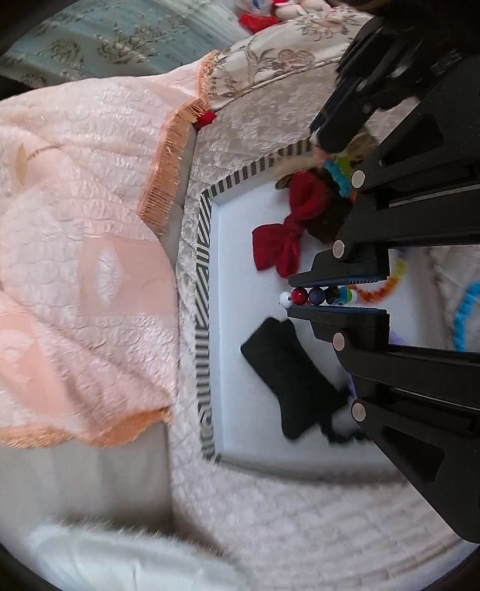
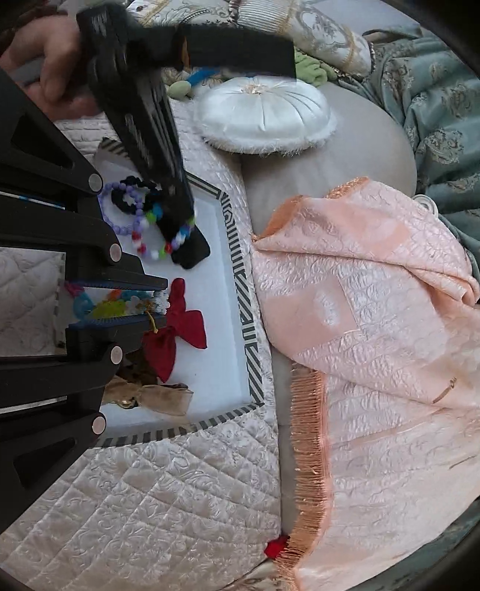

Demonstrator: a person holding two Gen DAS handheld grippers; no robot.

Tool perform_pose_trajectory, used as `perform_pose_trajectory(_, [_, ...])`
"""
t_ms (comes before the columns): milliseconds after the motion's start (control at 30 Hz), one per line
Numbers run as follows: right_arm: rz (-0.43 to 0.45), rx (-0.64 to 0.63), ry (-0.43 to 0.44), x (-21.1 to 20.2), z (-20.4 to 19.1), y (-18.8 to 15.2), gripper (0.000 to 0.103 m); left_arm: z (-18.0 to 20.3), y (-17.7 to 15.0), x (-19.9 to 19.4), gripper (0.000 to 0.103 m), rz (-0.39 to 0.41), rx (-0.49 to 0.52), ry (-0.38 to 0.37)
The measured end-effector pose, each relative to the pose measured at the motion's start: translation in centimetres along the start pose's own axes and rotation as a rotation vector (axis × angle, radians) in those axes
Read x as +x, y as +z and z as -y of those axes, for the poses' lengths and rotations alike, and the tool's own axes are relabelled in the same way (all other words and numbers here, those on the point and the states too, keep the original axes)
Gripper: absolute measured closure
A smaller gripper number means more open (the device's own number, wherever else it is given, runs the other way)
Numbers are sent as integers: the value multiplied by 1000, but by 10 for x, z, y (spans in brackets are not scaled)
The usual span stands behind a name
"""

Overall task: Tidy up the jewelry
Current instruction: 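Lower the multicolour bracelet into the tray with the left gripper while the right gripper releases the green-yellow bracelet there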

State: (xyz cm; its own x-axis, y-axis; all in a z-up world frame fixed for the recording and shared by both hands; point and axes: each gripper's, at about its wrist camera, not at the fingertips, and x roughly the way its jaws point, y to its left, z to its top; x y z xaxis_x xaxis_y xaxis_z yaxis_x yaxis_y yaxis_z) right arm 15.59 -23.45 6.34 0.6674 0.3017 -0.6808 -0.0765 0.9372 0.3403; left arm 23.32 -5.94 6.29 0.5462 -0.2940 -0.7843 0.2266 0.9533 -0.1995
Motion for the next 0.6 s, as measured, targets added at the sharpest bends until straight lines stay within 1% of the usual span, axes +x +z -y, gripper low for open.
perform_pose_trajectory(33, [1, 1, 1, 1, 1, 1, 91, 0, 0, 10, 95, -10, 3, 36])
perform_pose_trajectory(133, [2, 2, 11, 4, 3, 4, 91, -4, -7, 31, 95, -40, 17, 100])
perform_pose_trajectory(167, [1, 3, 18, 5, 3, 4, 91, -6, -10, 37, 95, -53, 34, 134])
perform_pose_trajectory(233, [2, 8, 34, 5, 3, 4, 91, -8, -16, 43, 95, -55, 86, 219])
perform_pose_trajectory(267, [0, 8, 44, 6, 2, 4, 91, -12, -18, 45, 95, -65, 90, 234])
perform_pose_trajectory(333, [3, 18, 81, 6, -2, 4, 91, -20, -21, 44, 94, -76, 69, 234])
perform_pose_trajectory(433, [23, 26, 135, 4, -9, 4, 91, -30, -24, 38, 94, -71, 50, 238])
perform_pose_trajectory(467, [21, 25, 134, 6, -10, 4, 91, -33, -25, 36, 94, -69, 48, 244])
perform_pose_trajectory(533, [-9, 26, 97, 15, -7, 0, 91, -36, -27, 32, 93, -69, 49, 244])
perform_pose_trajectory(567, [-30, 31, 76, 22, -4, -2, 91, -35, -29, 30, 93, -68, 52, 245])
perform_pose_trajectory(600, [-62, 37, 30, 31, 1, -7, 91, -36, -30, 28, 93, -66, 58, 247])
